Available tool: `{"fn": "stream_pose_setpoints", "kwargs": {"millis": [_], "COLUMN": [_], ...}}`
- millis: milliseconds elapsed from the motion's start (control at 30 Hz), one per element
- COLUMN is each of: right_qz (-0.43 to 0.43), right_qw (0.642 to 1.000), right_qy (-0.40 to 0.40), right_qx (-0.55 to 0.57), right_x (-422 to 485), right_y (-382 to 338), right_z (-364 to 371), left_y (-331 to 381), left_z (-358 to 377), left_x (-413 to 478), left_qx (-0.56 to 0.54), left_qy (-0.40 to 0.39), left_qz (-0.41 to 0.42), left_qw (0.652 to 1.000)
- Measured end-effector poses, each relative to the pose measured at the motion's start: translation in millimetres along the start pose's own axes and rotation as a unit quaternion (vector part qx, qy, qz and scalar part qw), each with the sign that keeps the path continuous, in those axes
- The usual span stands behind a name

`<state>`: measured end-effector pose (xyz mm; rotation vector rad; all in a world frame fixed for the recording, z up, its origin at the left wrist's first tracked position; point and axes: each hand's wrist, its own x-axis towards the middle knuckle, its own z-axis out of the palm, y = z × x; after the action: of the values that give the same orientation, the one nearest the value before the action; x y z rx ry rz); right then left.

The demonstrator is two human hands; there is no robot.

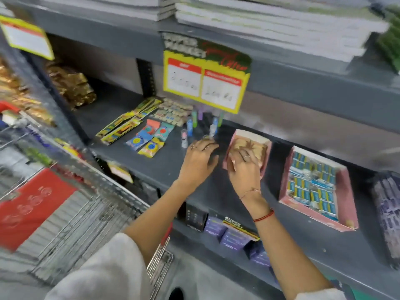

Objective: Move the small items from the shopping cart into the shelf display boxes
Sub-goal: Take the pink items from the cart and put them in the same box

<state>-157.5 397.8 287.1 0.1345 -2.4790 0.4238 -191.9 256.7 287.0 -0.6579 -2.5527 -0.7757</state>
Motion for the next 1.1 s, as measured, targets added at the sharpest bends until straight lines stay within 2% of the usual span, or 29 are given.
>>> {"fn": "stream_pose_setpoints", "kwargs": {"millis": [100,233,400,567,700,867,967,1100], "right_qz": [-0.053,-0.113,-0.167,-0.202,-0.210,-0.201,-0.182,-0.134], "right_qw": [0.996,0.984,0.958,0.920,0.888,0.854,0.825,0.791], "right_qy": [0.017,-0.023,-0.142,-0.288,-0.387,-0.472,-0.532,-0.597], "right_qx": [0.072,0.135,0.183,0.171,0.135,0.087,0.052,0.025], "right_x": [-1.8,-13.1,-49.3,-93.5,-124.8,-152.3,-163.0,-175.0], "right_y": [-50.1,-118.0,-182.3,-213.2,-221.1,-224.6,-219.9,-208.7], "right_z": [18.5,50.9,94.6,143.4,183.7,223.4,243.1,276.9], "left_y": [-32.3,-78.2,-122.0,-151.2,-168.7,-189.0,-197.8,-214.7], "left_z": [-37.2,-72.4,-91.7,-84.9,-63.3,-26.5,-8.4,10.3], "left_x": [-39.0,-102.3,-190.7,-265.5,-304.4,-332.1,-344.4,-365.7], "left_qx": [0.025,0.068,0.100,0.094,0.099,0.069,0.054,0.052], "left_qy": [0.049,0.072,0.062,0.028,-0.007,-0.084,-0.098,-0.130], "left_qz": [-0.065,-0.160,-0.305,-0.419,-0.484,-0.545,-0.577,-0.634], "left_qw": [0.996,0.982,0.945,0.903,0.869,0.831,0.809,0.761]}}
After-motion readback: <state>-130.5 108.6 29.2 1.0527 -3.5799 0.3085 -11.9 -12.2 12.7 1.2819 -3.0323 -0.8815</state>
